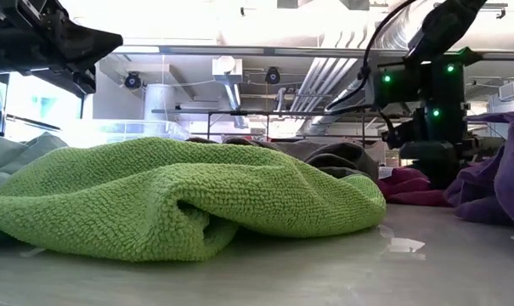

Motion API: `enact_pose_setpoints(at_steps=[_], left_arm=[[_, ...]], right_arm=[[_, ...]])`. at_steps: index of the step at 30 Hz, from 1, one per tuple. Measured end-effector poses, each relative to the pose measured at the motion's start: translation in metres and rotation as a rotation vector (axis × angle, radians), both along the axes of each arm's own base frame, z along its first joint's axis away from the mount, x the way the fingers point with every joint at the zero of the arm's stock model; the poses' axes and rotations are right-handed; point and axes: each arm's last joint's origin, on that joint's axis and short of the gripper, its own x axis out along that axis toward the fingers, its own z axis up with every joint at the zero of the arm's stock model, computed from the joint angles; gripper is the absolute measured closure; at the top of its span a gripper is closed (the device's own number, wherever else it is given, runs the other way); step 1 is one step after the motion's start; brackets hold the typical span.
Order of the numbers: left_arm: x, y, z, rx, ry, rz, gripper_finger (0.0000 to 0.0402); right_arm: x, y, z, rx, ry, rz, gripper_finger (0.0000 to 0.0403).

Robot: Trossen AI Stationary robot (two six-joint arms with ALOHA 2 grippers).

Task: Sort towels by color in basket
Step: Put the pink towel into the bottom transparent bin

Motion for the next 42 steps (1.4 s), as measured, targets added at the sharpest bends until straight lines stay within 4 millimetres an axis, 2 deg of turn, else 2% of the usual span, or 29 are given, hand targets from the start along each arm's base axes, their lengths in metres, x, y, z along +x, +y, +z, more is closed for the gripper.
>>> enact_pose_setpoints(at_steps=[3, 4, 7, 11, 14, 17, 19, 22, 28, 32, 35, 38, 42], left_arm=[[0.0, 0.0, 0.0, 0.019, 0.001, 0.001, 0.0401], [0.0, 0.0, 0.0, 0.031, 0.001, -0.001, 0.0402], [0.0, 0.0, 0.001, 0.059, -0.003, 0.004, 0.0402], [-0.001, 0.0, 0.005, 0.098, -0.045, 0.015, 0.0402], [-0.001, 0.0, 0.006, 0.128, -0.046, 0.023, 0.0402], [-0.001, 0.0, 0.006, 0.134, -0.045, 0.024, 0.0402], [-0.001, 0.0, 0.006, 0.135, -0.047, 0.025, 0.0402], [-0.002, 0.0, 0.009, 0.137, -0.073, 0.027, 0.0401], [-0.002, 0.0, 0.01, 0.13, -0.09, 0.021, 0.0402], [-0.002, -0.001, 0.01, 0.132, -0.091, 0.006, 0.0401], [-0.003, -0.001, 0.011, 0.132, -0.097, 0.001, 0.0401], [-0.003, -0.001, 0.011, 0.132, -0.098, 0.001, 0.0402], [-0.003, -0.001, 0.011, 0.133, -0.098, 0.001, 0.0402]], right_arm=[[0.0, 0.007, 0.003, -0.049, -0.007, 0.031, 0.0373], [-0.002, 0.01, 0.006, -0.062, -0.016, 0.036, 0.0384], [-0.007, 0.023, 0.024, -0.069, -0.013, -0.051, 0.0376], [-0.009, 0.05, 0.065, -0.115, 0.023, -0.094, 0.0377], [-0.008, 0.071, 0.107, -0.179, 0.01, -0.067, 0.0391], [-0.005, 0.091, 0.149, -0.23, -0.062, -0.028, 0.0389], [-0.001, 0.106, 0.174, -0.215, -0.171, 0.014, 0.0385], [0.002, 0.13, 0.204, -0.136, -0.333, 0.085, 0.0391], [-0.001, 0.189, 0.247, -0.025, -0.482, 0.237, 0.0392], [-0.007, 0.232, 0.268, -0.032, -0.6, 0.36, 0.0392], [-0.016, 0.263, 0.276, -0.036, -0.674, 0.422, 0.0392], [-0.026, 0.29, 0.272, 0.006, -0.651, 0.444, 0.0392], [-0.04, 0.316, 0.252, 0.042, -0.577, 0.454, 0.0392]])
